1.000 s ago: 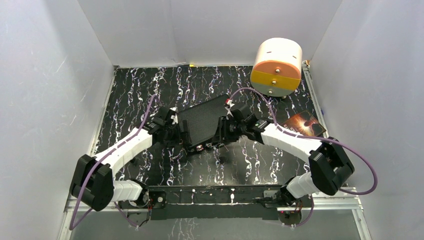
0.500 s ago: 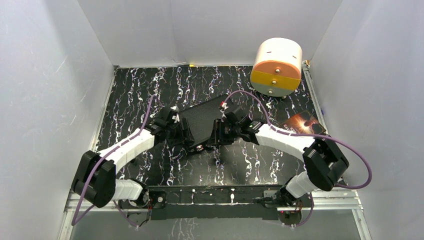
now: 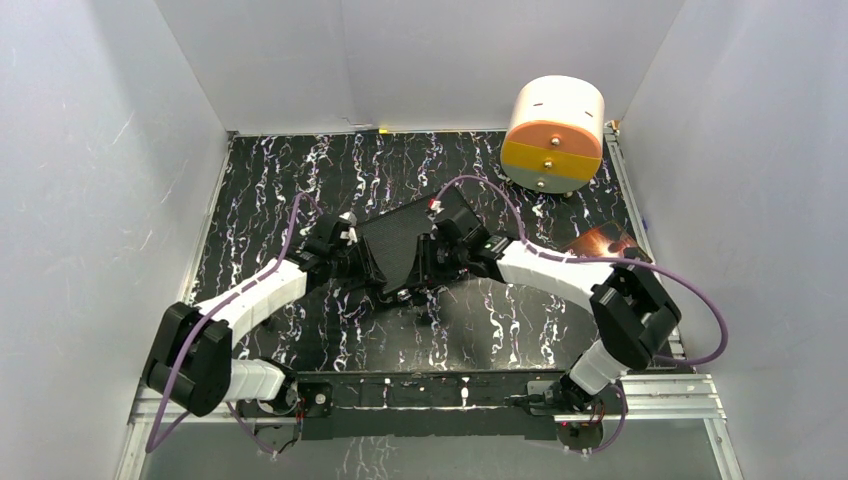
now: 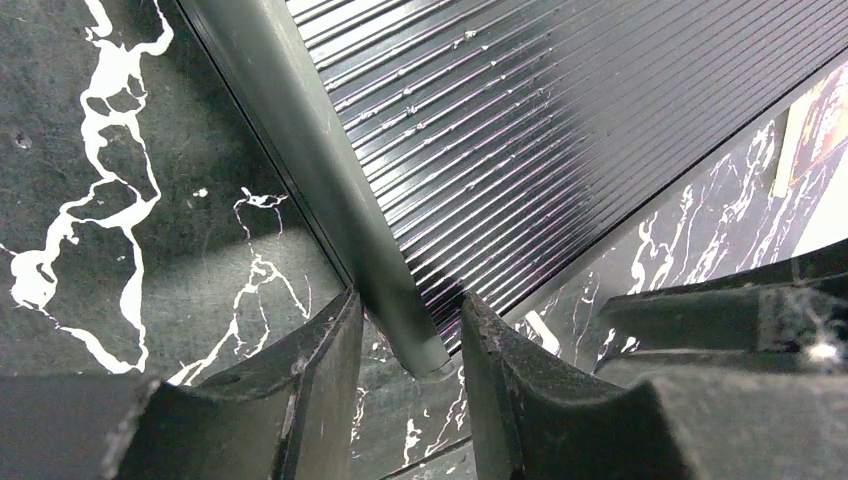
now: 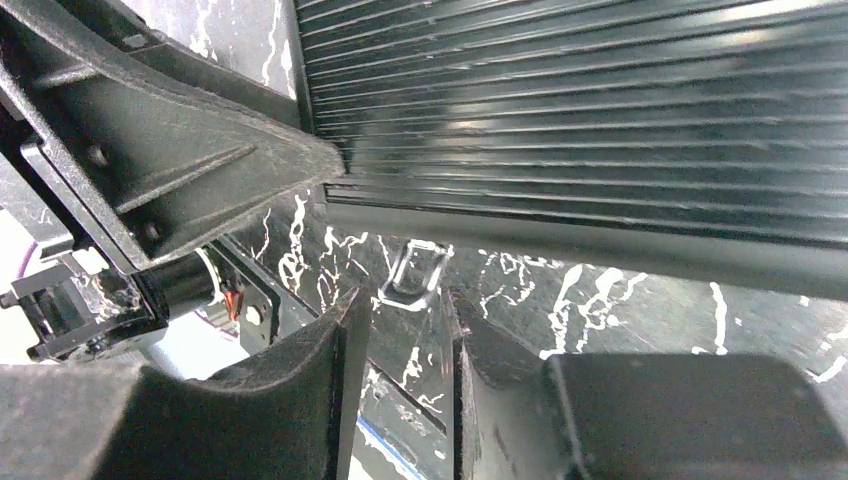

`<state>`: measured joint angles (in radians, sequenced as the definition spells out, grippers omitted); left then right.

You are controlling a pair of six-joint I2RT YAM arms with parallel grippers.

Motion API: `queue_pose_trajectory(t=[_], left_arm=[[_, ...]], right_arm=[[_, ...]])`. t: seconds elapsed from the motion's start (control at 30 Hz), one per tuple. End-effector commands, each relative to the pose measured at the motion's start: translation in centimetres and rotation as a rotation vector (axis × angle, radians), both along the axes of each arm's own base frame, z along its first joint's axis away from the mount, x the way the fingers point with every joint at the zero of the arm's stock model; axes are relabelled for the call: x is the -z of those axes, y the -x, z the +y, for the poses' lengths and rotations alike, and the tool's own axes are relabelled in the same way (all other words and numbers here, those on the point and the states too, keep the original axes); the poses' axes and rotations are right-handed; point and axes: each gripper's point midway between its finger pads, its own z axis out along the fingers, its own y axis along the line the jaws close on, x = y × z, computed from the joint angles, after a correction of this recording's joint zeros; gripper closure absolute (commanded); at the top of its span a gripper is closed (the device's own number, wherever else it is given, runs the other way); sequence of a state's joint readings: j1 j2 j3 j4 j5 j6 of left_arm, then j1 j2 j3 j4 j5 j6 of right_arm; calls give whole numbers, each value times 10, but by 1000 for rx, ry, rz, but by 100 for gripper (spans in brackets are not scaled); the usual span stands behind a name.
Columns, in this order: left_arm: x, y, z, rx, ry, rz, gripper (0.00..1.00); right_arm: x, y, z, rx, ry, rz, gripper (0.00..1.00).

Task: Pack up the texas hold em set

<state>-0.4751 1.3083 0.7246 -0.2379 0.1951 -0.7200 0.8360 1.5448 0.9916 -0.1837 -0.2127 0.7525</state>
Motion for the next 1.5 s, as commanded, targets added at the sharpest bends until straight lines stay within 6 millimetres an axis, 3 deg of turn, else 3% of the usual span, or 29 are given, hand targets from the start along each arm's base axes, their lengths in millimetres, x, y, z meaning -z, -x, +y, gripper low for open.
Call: queue_pose_trajectory(t=[0.0, 0.17, 0.37, 0.77, 0.9, 1.17, 1.27, 1.47], left_arm=[[51, 32, 25, 17, -152, 143, 74], [56, 33, 26, 20, -164, 157, 77], [60, 34, 27, 24, -174, 166, 78], [60, 32, 26, 32, -178, 163, 78], [59, 31, 25, 39, -176, 162, 78], [59, 30, 25, 43, -177, 160, 78], [58, 30, 25, 46, -178, 159, 78], [59, 30, 26, 44, -182, 160, 78]], right_arm=[[-6, 8, 19, -68, 17, -15, 62], [4, 15, 14, -71, 84, -10, 75], [14, 18, 0, -57, 180, -19, 77], [36, 14, -3, -55, 242, -15, 81], [28, 8, 4, -54, 219, -42, 80], [-16, 6, 9, -41, 76, -143, 71], [-16, 4, 9, -33, 85, -141, 70], [10, 7, 5, -45, 173, -74, 72]])
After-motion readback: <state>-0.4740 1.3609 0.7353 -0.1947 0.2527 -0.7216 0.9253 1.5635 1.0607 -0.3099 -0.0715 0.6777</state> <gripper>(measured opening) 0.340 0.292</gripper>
